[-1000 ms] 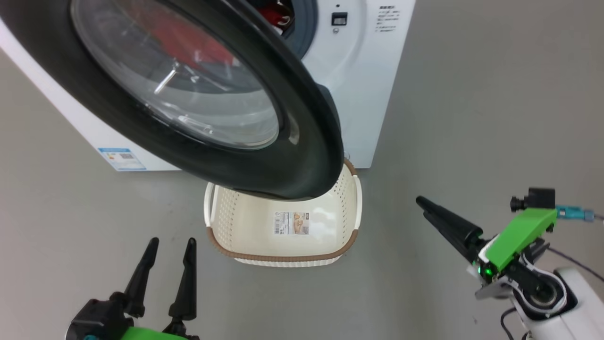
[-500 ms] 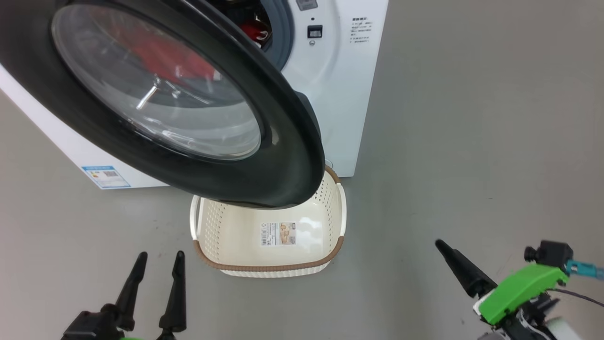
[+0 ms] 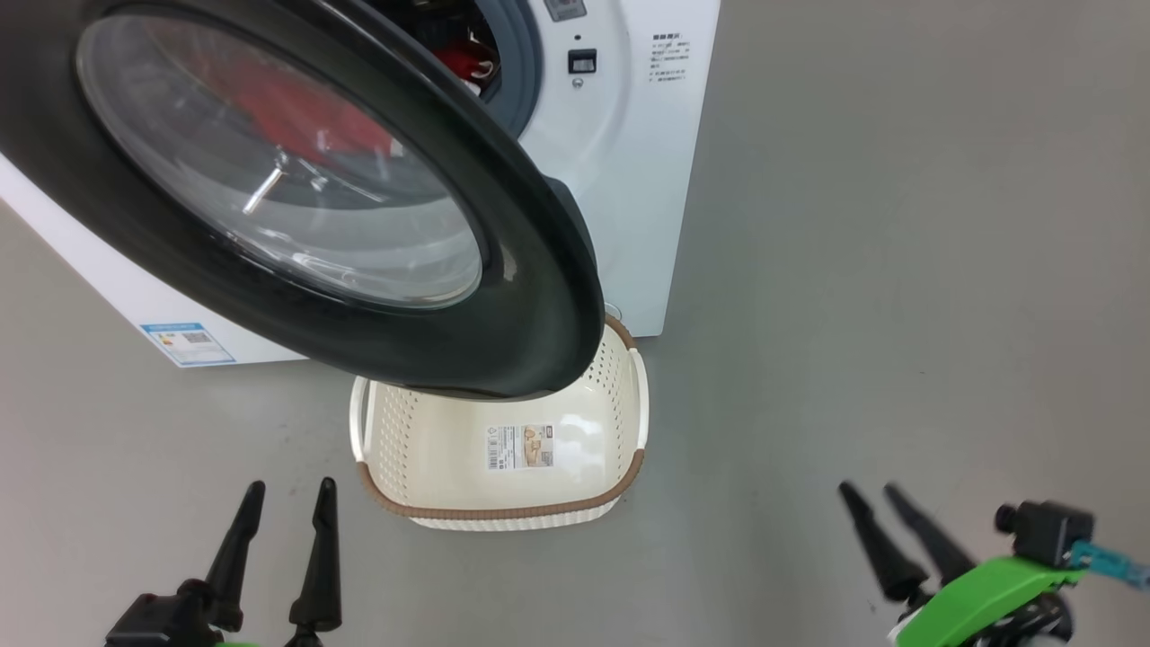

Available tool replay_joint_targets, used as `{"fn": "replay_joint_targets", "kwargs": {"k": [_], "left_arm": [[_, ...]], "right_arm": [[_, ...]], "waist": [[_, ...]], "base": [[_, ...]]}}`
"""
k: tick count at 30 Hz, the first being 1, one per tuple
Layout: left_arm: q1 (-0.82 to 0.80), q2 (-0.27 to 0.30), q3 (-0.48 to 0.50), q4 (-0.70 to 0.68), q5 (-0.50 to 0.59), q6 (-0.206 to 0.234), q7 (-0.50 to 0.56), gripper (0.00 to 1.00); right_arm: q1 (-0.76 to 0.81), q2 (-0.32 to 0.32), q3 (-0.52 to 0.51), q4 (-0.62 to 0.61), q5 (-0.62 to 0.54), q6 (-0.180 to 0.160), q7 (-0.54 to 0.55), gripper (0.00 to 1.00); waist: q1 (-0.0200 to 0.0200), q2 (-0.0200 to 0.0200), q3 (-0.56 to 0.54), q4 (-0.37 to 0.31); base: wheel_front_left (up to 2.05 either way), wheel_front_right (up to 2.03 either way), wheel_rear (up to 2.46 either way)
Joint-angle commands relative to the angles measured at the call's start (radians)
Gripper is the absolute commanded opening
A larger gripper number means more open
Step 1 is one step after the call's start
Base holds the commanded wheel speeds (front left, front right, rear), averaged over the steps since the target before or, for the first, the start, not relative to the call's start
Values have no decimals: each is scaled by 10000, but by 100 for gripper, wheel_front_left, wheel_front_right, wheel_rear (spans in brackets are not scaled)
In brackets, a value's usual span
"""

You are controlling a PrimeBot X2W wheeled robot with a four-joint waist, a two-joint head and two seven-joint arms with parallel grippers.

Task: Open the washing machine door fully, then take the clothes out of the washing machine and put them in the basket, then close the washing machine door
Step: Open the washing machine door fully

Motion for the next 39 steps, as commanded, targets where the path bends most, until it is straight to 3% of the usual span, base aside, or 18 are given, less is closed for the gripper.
{"fn": "replay_joint_targets", "kwargs": {"k": [1, 9, 17, 25, 39], "left_arm": [[-115, 116, 374, -184, 102, -56, -92, 100], [-176, 116, 387, -196, 136, -56, -92, 100], [-221, 116, 383, -258, 155, -56, -92, 100], [-189, 116, 334, -348, 145, -56, -92, 100], [-101, 116, 240, -317, 178, -56, -92, 100]], "right_arm": [[-84, -122, -177, -227, -457, 50, -129, 100], [851, 1087, -3136, -1310, -4231, 50, -137, 100], [1533, 2068, -4624, -2363, -6309, 50, -138, 100], [2061, 2468, -5202, -2721, -7041, 50, -138, 100], [2169, 2670, -5237, -2776, -7155, 50, -139, 100]], "waist": [[0, -1, 10, -19], [0, -1, 45, -46], [0, -1, 90, 4], [0, -1, 63, 60], [0, -1, -55, 96]], "base": [[0, 0, 0], [0, 0, 0], [0, 0, 0], [0, 0, 0], [0, 0, 0]]}}
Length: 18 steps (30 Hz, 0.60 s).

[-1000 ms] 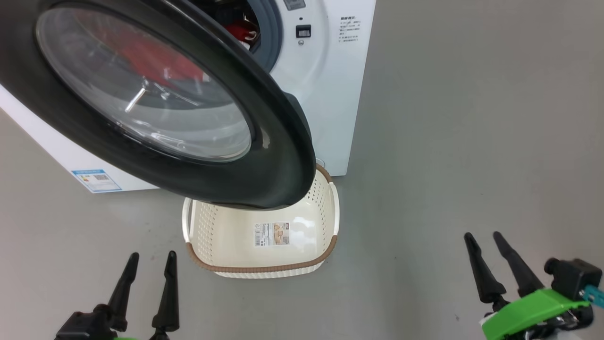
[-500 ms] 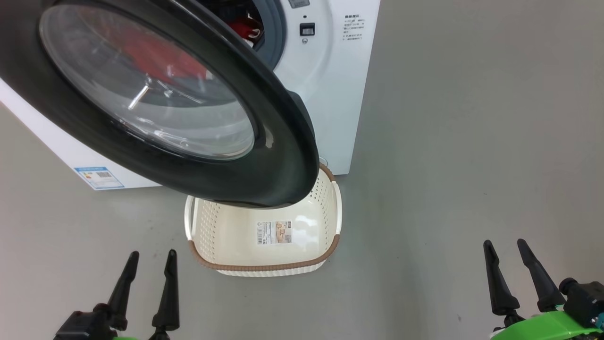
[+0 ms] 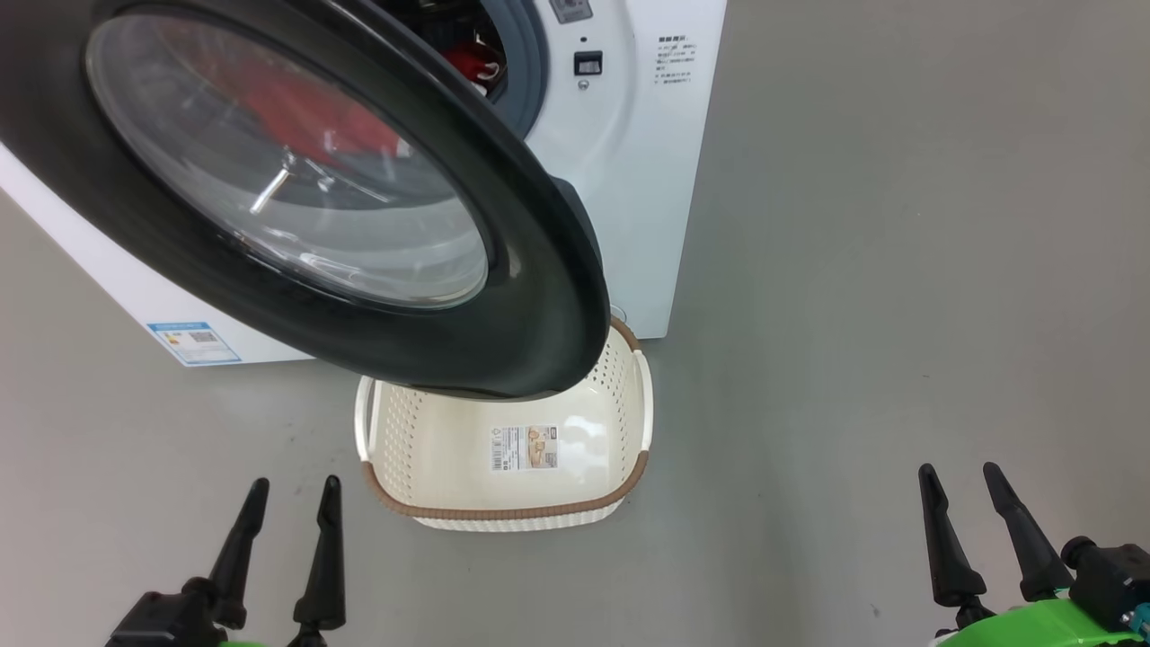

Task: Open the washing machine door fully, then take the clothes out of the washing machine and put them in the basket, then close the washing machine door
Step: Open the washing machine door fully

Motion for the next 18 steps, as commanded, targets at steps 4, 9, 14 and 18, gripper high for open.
{"fn": "replay_joint_targets", "kwargs": {"k": [4, 9, 14, 18], "left_arm": [[-92, 114, 220, -233, 88, -56, -92, 100], [-82, 114, 131, -238, 47, -56, -92, 100], [-123, 114, -26, -231, -20, -56, -92, 100], [-161, 114, -149, -231, -62, -56, -92, 100]], "right_arm": [[-146, -67, 443, -316, 508, 50, -89, 29], [-709, -173, 1259, -496, 1939, 50, -89, 0], [-1760, -544, 2020, -794, 3548, 50, -89, 0], [-2524, -814, 2357, -1026, 4485, 50, -89, 0]], "waist": [[0, 0, -26, 66], [0, 0, -1, 141], [0, 0, 77, 291], [0, 0, 156, 443]], "base": [[0, 0, 0], [0, 0, 0], [0, 0, 0], [0, 0, 0]]}}
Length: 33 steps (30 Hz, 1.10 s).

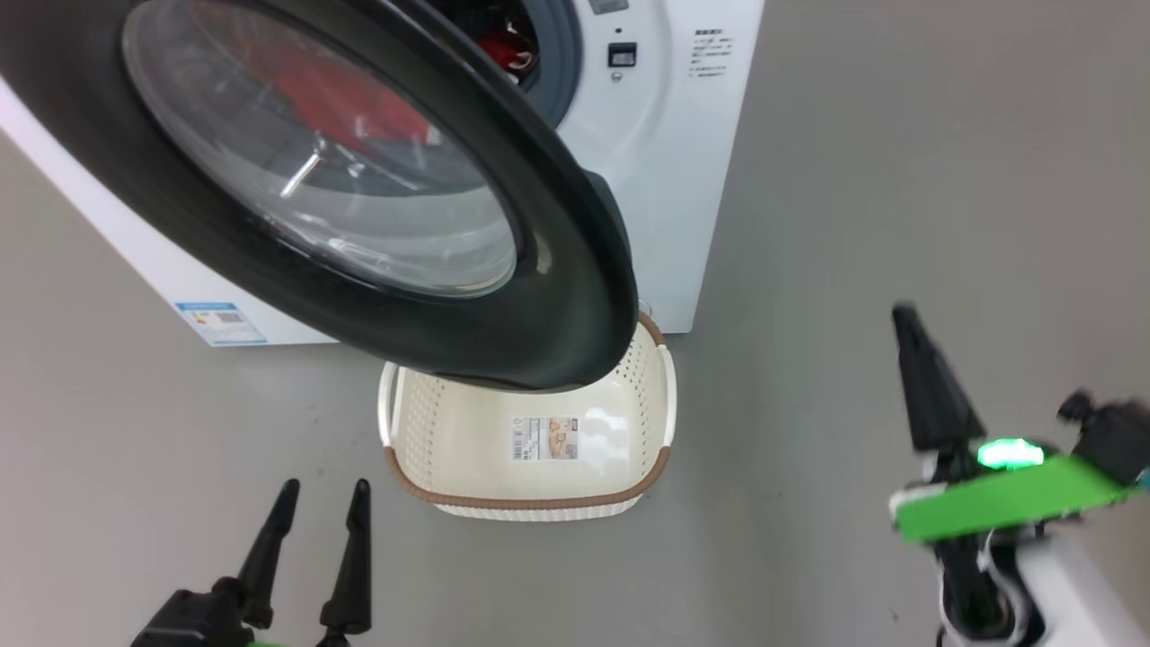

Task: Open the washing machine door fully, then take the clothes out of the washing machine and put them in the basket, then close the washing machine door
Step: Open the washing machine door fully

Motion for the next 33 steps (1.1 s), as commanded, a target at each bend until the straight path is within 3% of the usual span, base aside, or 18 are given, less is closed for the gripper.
{"fn": "replay_joint_targets", "kwargs": {"k": [1, 7, 10, 15, 23, 33], "left_arm": [[-173, 112, 242, -231, -52, -56, -92, 100], [-308, 112, -49, -194, -213, -56, -92, 100], [-427, 112, -131, -199, -372, -56, -92, 100], [-596, 112, -332, -182, -543, -56, -92, 100], [-820, 112, -681, -130, -780, -56, -92, 100], [-916, 112, -997, -99, -1120, -56, -92, 100]], "right_arm": [[-421, -131, 243, -334, 280, 50, -64, 0], [-1622, -624, 558, -357, 2802, 50, -64, 0], [-2293, -1150, 1341, -236, 4385, 50, -23, 0], [-3446, -1777, 2067, -49, 6991, 50, 1696, 0], [-4507, -2062, 2004, 916, 8799, 50, 4919, 0], [-5704, -1820, 1706, 2939, 9894, 50, 8140, 0]], "waist": [[0, 0, 70, 120], [0, 0, 286, 606], [0, 0, 466, 860], [0, 0, 728, 1217], [0, 0, 1009, 1775], [0, 0, 1230, 2180]], "base": [[0, 0, 0], [0, 0, 0], [0, 0, 0], [0, 0, 0], [0, 0, 0], [0, 0, 0]]}}
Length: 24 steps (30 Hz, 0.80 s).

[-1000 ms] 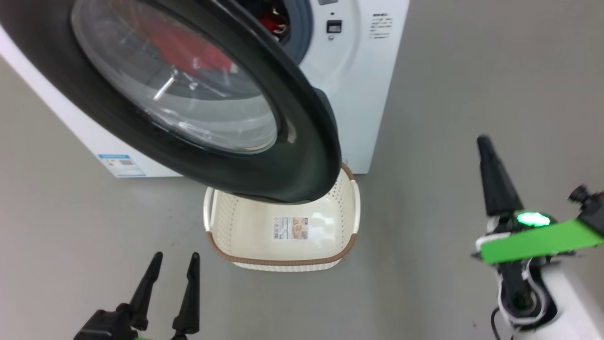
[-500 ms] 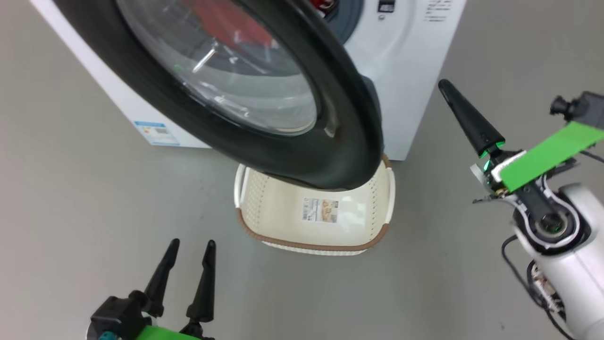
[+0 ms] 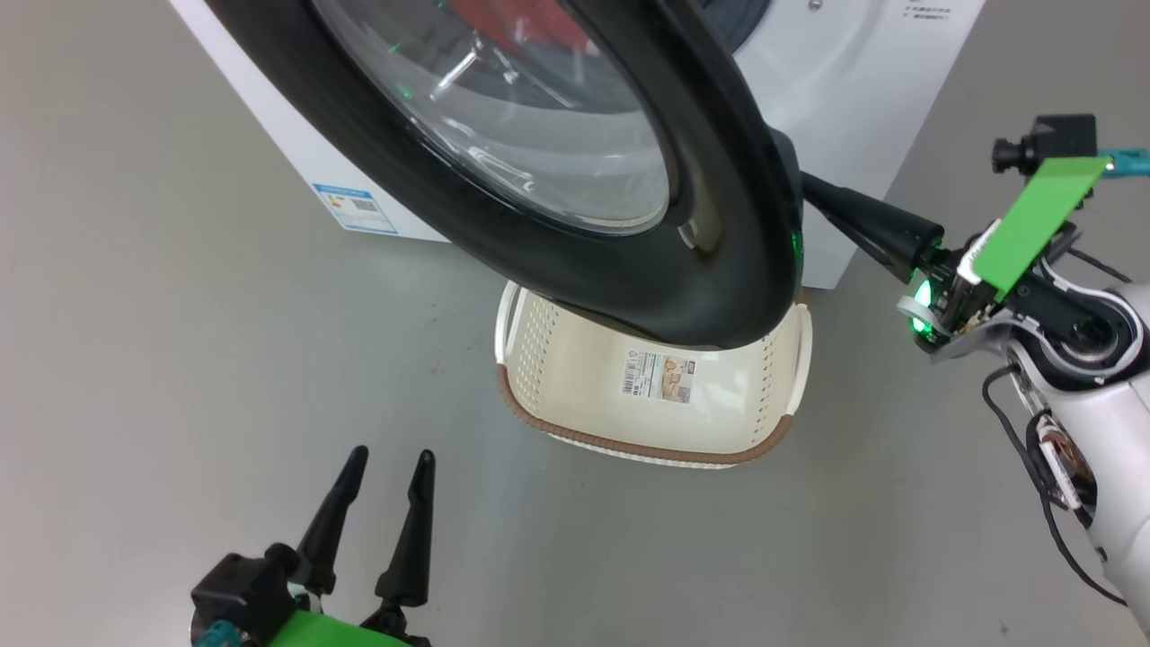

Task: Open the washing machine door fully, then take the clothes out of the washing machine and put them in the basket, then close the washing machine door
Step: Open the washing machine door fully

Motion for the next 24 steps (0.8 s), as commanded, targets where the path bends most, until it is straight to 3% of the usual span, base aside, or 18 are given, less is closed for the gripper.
{"fn": "replay_joint_targets", "kwargs": {"k": [1, 8, 24], "left_arm": [[-240, 116, 254, -167, -66, -56, -92, 100], [-217, 116, 161, -97, -156, -53, -92, 100], [353, 116, 110, -77, 53, 73, -92, 100]], "right_arm": [[-269, 105, 21, -97, 17, 52, 150, 0], [-506, 395, 177, 457, -292, 52, 1145, 0], [688, 1140, 502, -71, -967, 52, 2128, 0]], "waist": [[0, 0, 54, 78], [0, 0, -89, 253], [0, 0, -1080, 956]], "base": [[0, 0, 0], [0, 0, 0], [0, 0, 0]]}}
